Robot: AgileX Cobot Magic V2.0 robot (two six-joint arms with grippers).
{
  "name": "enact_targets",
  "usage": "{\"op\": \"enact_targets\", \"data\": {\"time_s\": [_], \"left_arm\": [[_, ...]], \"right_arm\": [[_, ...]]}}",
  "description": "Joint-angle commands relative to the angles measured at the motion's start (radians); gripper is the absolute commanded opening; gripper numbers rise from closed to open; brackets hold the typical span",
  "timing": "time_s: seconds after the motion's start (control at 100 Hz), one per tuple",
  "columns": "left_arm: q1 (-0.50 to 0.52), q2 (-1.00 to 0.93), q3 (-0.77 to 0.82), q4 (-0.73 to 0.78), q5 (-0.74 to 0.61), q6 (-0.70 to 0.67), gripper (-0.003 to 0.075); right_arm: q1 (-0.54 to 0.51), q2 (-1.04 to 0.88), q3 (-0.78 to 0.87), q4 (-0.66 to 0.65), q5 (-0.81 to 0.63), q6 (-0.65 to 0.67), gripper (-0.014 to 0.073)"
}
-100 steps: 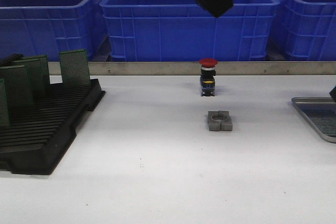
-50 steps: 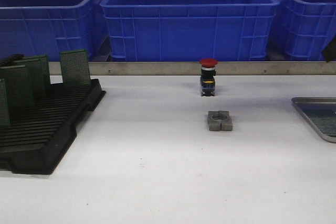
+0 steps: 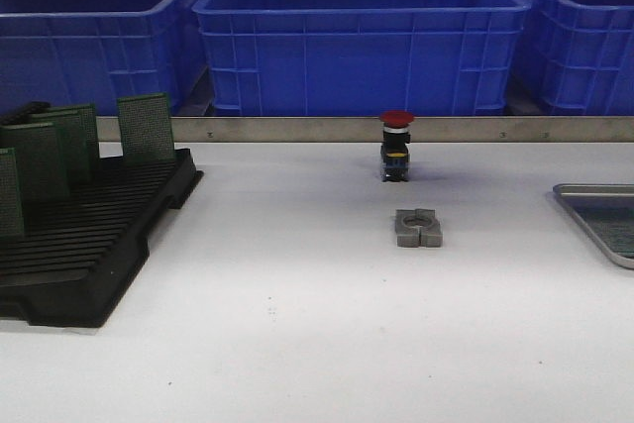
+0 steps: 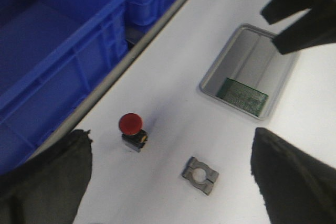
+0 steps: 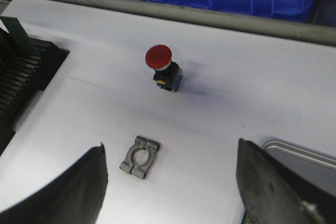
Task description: Place circuit board on tray
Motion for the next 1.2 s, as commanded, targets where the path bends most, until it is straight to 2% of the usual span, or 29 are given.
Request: {"op": "enact_targets", "data": {"time_s": [0.0,0.26,0.4,0.59,0.8,1.19], "left_arm": [[0.027,-0.115,0.043,-0.026,-0.131,-0.035,0.0575],[0.104,-0.408,0.431,-0.009,-0.456,-0.035,0.0575],[0.156,-0.578,0.649,-0.009,-0.585,-0.035,0.0575],[0.215,-0.763,0.903,-0.032,-0.647,-0.035,0.0574],[0.234,-0.952,1.133,-0.073,-0.806,-0.035,0.0565],[0.234,-1.206,1.314,-0.093,-0.828,-0.035,0.0565]], "right_arm": [[0.027,-0.103,0.014,0.024,-0.097,-0.002,0.0539],[0.055,-0.293,0.112,-0.022,-0.255,-0.005,0.0539],[0.055,-0.401,0.193,-0.029,-0.347,-0.04,0.0539],[0.055,-0.542,0.31,-0.029,-0.368,-0.047,0.0539],[0.055,-0.731,0.487,-0.022,-0.502,-0.047,0.0539],[0.055,-1.023,0.701,0.024,-0.537,-0.046,0.0539]]}}
